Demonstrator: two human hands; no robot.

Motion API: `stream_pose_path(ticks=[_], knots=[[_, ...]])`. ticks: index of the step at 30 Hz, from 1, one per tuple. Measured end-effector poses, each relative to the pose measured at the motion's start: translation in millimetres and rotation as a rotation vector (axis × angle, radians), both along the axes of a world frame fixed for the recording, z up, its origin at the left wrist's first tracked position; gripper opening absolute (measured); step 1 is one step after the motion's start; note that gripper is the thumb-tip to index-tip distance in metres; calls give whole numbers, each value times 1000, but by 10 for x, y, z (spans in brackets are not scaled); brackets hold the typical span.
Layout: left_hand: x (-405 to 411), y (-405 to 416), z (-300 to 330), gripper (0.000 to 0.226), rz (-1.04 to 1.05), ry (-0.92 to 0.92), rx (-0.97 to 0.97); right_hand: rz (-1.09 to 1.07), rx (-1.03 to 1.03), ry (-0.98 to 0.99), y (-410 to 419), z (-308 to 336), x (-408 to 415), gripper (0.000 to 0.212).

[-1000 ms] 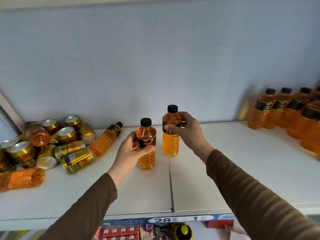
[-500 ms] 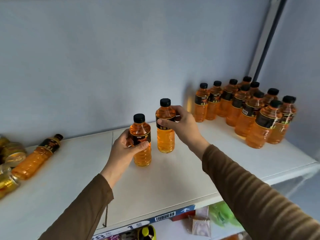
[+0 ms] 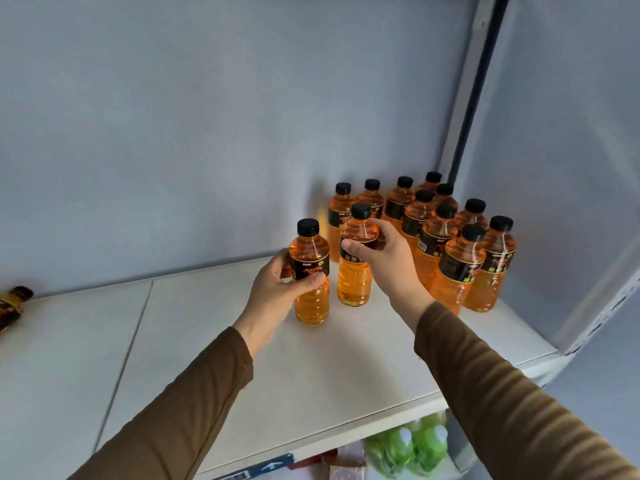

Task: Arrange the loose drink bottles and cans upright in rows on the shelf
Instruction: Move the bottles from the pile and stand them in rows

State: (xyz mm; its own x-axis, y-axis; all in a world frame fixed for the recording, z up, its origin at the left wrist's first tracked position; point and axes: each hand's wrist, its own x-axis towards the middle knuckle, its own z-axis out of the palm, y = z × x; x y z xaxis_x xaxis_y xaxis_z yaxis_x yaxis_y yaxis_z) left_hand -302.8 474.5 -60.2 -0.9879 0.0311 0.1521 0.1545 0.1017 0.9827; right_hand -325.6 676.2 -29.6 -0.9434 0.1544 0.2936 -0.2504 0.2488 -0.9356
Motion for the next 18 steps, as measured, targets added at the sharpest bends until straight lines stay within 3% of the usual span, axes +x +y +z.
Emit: stream_pose_path(ticks=[9,18], knots=[[-488,800,61,51,57,-52,6,4,-15,-31,530,-122,-561,64],[-831,946,1,50,129,-95,-26,27,-57,-62,565,-165,-801,66]])
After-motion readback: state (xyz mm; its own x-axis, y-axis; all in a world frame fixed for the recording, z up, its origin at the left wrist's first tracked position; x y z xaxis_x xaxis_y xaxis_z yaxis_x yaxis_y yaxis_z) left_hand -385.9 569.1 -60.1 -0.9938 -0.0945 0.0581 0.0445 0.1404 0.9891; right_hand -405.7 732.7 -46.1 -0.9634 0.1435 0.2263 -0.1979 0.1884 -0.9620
